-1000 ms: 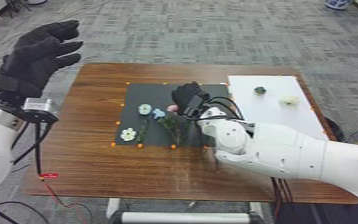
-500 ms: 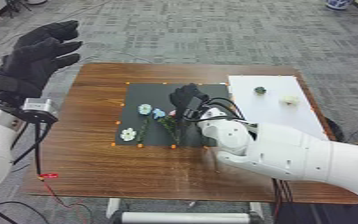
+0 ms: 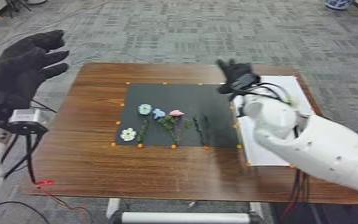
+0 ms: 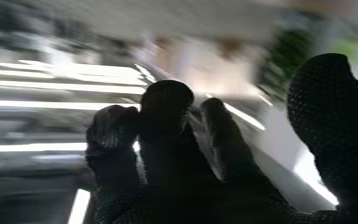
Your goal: Arrange flowers
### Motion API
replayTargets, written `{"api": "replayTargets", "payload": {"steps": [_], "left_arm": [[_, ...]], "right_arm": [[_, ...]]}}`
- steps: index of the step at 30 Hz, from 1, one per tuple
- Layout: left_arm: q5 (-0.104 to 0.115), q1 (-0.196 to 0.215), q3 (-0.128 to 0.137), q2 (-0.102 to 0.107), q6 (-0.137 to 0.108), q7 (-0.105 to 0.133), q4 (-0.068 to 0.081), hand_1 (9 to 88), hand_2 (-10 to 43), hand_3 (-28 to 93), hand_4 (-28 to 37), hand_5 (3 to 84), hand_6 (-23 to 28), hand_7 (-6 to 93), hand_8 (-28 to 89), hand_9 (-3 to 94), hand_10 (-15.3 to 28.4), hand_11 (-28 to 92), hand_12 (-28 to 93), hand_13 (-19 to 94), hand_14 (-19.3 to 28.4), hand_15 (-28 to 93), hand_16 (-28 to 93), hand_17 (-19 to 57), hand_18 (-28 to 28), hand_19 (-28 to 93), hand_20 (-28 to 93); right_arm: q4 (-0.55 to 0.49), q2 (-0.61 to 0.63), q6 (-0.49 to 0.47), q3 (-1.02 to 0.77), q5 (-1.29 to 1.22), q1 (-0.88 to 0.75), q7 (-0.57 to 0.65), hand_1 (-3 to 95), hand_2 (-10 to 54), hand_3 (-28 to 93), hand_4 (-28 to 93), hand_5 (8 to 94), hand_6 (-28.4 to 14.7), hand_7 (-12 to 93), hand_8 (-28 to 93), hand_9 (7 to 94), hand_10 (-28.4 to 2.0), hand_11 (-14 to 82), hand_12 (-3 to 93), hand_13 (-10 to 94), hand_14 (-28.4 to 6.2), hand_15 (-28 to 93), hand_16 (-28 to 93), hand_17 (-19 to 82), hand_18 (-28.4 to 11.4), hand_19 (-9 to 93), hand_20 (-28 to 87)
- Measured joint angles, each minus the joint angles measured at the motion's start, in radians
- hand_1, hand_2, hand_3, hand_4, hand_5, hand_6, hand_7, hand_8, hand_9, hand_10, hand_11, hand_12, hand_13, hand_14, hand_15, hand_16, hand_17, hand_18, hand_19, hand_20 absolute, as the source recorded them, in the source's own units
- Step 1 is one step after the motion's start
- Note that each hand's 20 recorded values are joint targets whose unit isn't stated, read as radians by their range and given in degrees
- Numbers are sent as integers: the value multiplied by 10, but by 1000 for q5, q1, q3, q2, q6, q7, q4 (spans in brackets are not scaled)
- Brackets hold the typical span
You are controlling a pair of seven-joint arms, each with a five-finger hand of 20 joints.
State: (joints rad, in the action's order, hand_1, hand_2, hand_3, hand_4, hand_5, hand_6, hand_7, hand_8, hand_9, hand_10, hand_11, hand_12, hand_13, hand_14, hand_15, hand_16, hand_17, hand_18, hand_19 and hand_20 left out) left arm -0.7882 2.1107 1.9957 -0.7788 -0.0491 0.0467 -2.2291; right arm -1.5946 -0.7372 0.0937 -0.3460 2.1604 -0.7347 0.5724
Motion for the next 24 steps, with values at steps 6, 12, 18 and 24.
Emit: {"api": "replayTargets", "payload": {"steps": [6, 12, 18, 24], "left_arm": [[0, 45, -11, -24, -16, 10, -1, 259, -48, 706, -250, 252, 29, 233, -103, 184, 101, 213, 193, 98, 134, 408, -32, -106, 206, 411, 87], [0, 4, -68, -25, -15, 12, 14, 257, -47, 708, -249, 251, 28, 235, -105, 183, 101, 212, 193, 97, 134, 408, -33, -107, 206, 412, 86], [0, -10, -64, -22, -14, 12, 16, 256, -48, 709, -250, 251, 28, 238, -106, 184, 101, 214, 192, 98, 135, 411, -33, -107, 207, 413, 85], [0, -10, -47, -13, -14, 12, 16, 256, -47, 709, -252, 251, 28, 239, -107, 184, 102, 214, 191, 98, 135, 411, -34, -107, 207, 414, 85]], "right_arm": [[170, 87, -55, -20, -67, -6, 80, 246, -95, 918, -281, 173, -116, 117, -48, 255, -209, 110, 214, 511, -112, 885, 220, 291, -216, 858, 519], [219, 104, -118, -100, -107, -52, 94, 252, -95, 906, -283, 253, -108, 161, -69, 349, -184, 156, 203, 561, -106, 877, 226, 322, -219, 879, 519], [232, 102, -138, -94, -118, -65, 87, 298, -95, 898, -283, 391, -64, 257, -118, 469, -143, 255, 207, 638, -79, 856, 244, 367, -214, 912, 515], [233, 97, -171, -51, -96, -63, 96, 429, -85, 879, -281, 487, -19, 449, -72, 589, -104, 311, 346, 680, -63, 834, 268, 397, -201, 927, 504]]}}
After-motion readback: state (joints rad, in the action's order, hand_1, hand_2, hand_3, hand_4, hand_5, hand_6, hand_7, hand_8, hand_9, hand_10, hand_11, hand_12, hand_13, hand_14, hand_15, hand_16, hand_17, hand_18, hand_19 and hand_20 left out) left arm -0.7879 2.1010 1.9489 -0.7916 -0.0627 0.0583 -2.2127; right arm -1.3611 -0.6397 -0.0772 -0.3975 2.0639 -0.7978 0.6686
